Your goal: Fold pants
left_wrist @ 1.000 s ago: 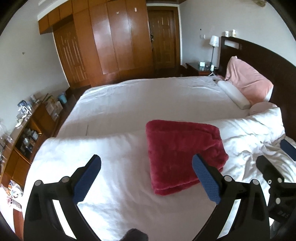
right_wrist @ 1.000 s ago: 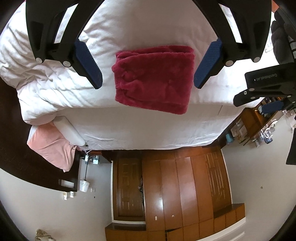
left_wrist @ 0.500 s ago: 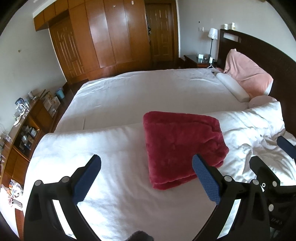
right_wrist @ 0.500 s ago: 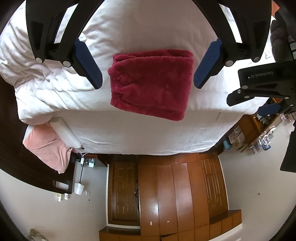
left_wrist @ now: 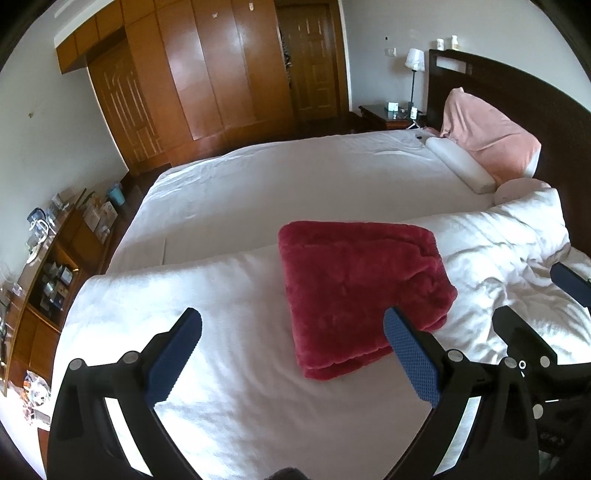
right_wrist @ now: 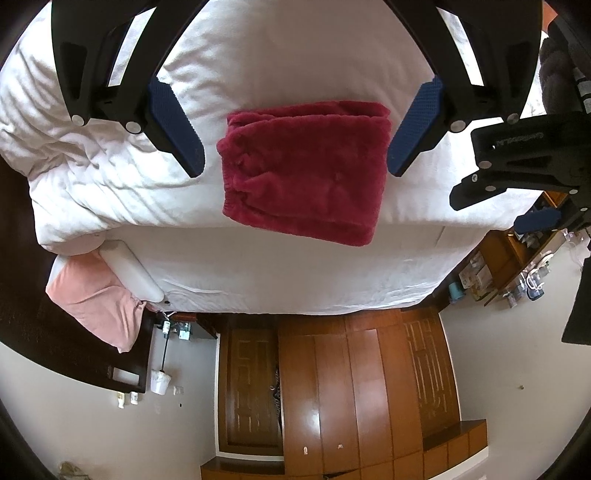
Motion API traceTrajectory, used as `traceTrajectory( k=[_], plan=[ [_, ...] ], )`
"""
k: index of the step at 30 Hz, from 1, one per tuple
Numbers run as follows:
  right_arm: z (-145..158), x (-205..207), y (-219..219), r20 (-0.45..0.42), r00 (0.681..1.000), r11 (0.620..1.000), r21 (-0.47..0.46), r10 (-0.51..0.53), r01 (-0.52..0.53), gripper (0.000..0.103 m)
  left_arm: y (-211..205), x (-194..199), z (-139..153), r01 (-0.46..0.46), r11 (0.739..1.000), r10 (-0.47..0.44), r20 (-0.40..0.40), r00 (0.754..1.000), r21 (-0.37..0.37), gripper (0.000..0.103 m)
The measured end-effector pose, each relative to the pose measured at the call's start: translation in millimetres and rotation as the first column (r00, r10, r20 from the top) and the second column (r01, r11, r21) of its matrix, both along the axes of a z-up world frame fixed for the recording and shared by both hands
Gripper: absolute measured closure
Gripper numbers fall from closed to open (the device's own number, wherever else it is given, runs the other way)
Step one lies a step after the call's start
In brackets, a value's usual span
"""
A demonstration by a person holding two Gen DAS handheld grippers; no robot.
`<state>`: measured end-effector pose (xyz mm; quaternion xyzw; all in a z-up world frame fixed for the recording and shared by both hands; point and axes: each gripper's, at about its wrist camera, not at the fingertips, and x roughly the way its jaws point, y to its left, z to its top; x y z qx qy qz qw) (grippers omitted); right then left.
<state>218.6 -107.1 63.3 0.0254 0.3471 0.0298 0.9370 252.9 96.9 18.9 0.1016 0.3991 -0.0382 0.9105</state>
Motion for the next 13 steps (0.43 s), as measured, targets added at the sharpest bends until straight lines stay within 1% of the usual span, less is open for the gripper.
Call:
traceTrajectory(
  k=[6, 13],
  plan=[
    [-4, -2, 0, -0.010, 1.000, 1.000, 0.003, -0.017, 0.017, 0.003, -1, -3, 0, 0.024, 1.000, -0.024, 0.009, 1.000, -0.004, 0.005],
    [-10, -4, 12, -0.031, 0.999, 1.000, 0.008, -0.014, 0.014, 0.003, 14, -6, -3, -0.004, 1.000, 0.004, -0.001, 1.000, -0.010, 0.005]
  ],
)
